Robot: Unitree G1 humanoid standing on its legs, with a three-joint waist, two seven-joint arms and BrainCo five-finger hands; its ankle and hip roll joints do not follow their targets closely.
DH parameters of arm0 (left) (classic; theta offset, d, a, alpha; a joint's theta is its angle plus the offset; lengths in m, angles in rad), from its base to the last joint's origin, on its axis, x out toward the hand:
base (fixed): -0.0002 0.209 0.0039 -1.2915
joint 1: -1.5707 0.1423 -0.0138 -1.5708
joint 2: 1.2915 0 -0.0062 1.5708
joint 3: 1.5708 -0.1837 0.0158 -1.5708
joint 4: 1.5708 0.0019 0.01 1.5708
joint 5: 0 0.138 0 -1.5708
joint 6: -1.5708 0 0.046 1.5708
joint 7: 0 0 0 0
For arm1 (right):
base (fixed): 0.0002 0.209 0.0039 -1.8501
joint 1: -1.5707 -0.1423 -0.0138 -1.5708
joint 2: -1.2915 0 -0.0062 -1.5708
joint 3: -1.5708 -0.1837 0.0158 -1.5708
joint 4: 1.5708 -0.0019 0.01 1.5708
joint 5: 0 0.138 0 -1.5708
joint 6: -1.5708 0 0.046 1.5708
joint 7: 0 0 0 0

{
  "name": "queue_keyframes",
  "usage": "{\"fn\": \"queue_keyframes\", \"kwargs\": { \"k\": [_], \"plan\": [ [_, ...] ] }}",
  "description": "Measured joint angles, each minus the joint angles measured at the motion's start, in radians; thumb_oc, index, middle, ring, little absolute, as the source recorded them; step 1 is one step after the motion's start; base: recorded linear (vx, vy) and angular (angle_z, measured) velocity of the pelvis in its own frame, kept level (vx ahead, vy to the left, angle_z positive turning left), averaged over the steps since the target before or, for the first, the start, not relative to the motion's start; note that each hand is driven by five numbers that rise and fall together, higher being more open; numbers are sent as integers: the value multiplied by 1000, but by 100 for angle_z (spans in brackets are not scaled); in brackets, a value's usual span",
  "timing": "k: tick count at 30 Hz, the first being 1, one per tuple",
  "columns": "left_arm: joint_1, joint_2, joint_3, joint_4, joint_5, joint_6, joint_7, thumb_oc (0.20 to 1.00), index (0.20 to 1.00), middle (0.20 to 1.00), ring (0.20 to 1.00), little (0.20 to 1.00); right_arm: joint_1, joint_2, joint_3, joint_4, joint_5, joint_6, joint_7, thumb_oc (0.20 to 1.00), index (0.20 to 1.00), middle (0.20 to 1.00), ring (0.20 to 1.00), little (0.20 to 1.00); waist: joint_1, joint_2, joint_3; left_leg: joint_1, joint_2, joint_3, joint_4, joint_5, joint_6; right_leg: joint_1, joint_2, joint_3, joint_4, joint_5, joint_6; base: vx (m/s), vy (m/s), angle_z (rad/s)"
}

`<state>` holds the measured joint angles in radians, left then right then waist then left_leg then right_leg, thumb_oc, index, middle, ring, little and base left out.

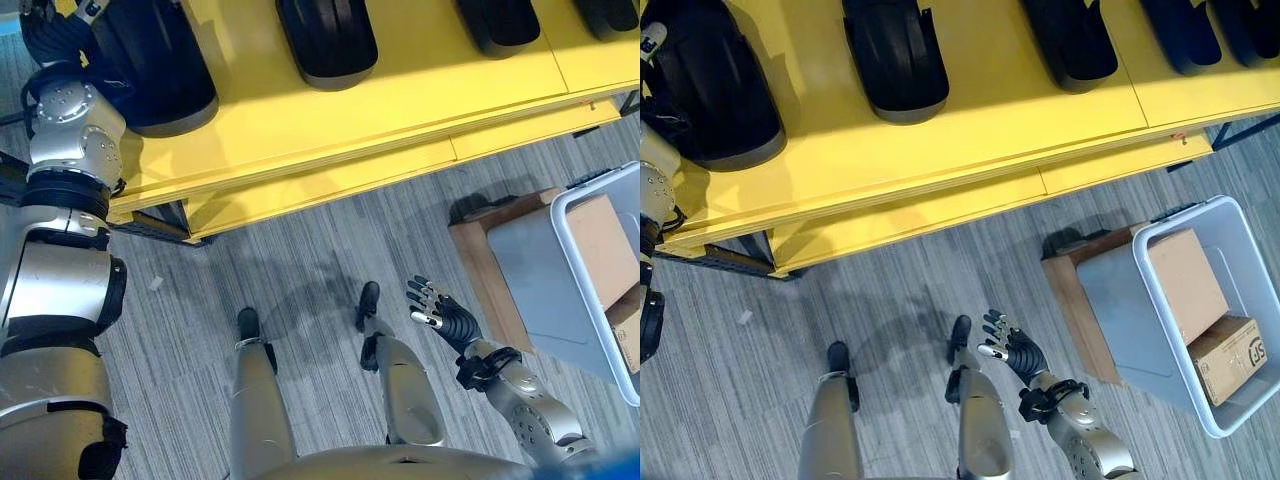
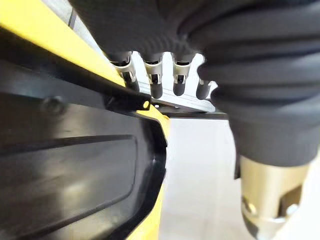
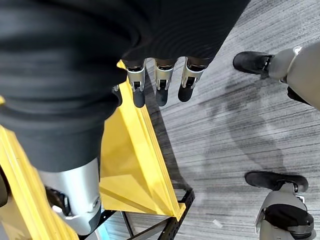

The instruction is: Move parts from the plastic box to the shelf.

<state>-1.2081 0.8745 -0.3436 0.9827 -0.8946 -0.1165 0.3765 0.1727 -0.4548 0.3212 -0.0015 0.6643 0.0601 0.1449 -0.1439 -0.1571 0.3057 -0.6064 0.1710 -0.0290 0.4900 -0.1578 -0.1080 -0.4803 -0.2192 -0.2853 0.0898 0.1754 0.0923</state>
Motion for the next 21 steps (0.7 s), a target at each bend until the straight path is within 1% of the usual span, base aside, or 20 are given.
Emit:
{"fn": "queue_keyframes", "kwargs": {
  "k": [6, 8, 11, 14, 17, 19, 21],
  "plan": [
    [2, 2, 34, 0, -26, -3, 1, 1000, 1000, 1000, 1000, 1000, 0, -2, 0, 0, 0, 1, 0, 1000, 1000, 1000, 1000, 1000, 2, 16, 10, 7, 1, 4, -1, 1, 1, 0, 0, 6, 6, -5, -2, 0, -3, -1],
    [7, 2, 35, -14, -31, -4, 1, 1000, 1000, 1000, 1000, 1000, 0, -14, 0, 0, 0, 2, 0, 1000, 1000, 1000, 1000, 1000, 9, 26, 17, 13, 2, 4, -6, 1, 2, 2, -3, 6, 16, -6, -1, 0, 0, 0],
    [8, 2, 39, -19, -36, -6, 1, 1000, 1000, 1000, 1000, 1000, 0, -40, -2, 0, 0, 8, 0, 1000, 1000, 1000, 1000, 1000, 25, 34, 22, 39, 1, 14, -20, 3, 3, 13, -5, 9, 19, -9, -1, 1, -8, -3],
    [7, 13, 35, -20, -33, -8, -1, 1000, 1000, 1000, 1000, 1000, -1, -40, -6, 0, 0, 10, 0, 1000, 1000, 1000, 1000, 1000, 26, 39, 24, 77, 0, 15, -39, 6, 2, 42, -8, 8, 23, -22, 1, 0, -4, 1],
    [7, 55, -11, -33, 15, -7, -8, 1000, 1000, 1000, 1000, 1000, 1, -40, -11, 1, 0, 11, 2, 1000, 1000, 1000, 1000, 1000, 26, 44, 27, 114, -2, 19, -56, 10, 0, 70, -11, 9, 24, -28, 2, 0, 0, 0],
    [6, 102, -64, -81, 92, -5, -12, 1000, 1000, 1000, 1000, 1000, 2, -41, -31, 1, 0, 11, 7, 1000, 1000, 1000, 1000, 1000, 27, 49, 29, 132, -6, 20, -73, 17, 0, 77, -14, 9, 26, -31, 4, -8, 0, 4],
    [5, 119, -66, -108, 136, -4, -18, 1000, 1000, 1000, 1000, 1000, -3, -45, -44, 1, -1, 11, 8, 1000, 1000, 1000, 1000, 1000, 30, 57, 31, 138, -10, 19, -79, 20, 0, 80, -19, 8, 30, -33, 3, -8, -5, 4]
  ]
}}
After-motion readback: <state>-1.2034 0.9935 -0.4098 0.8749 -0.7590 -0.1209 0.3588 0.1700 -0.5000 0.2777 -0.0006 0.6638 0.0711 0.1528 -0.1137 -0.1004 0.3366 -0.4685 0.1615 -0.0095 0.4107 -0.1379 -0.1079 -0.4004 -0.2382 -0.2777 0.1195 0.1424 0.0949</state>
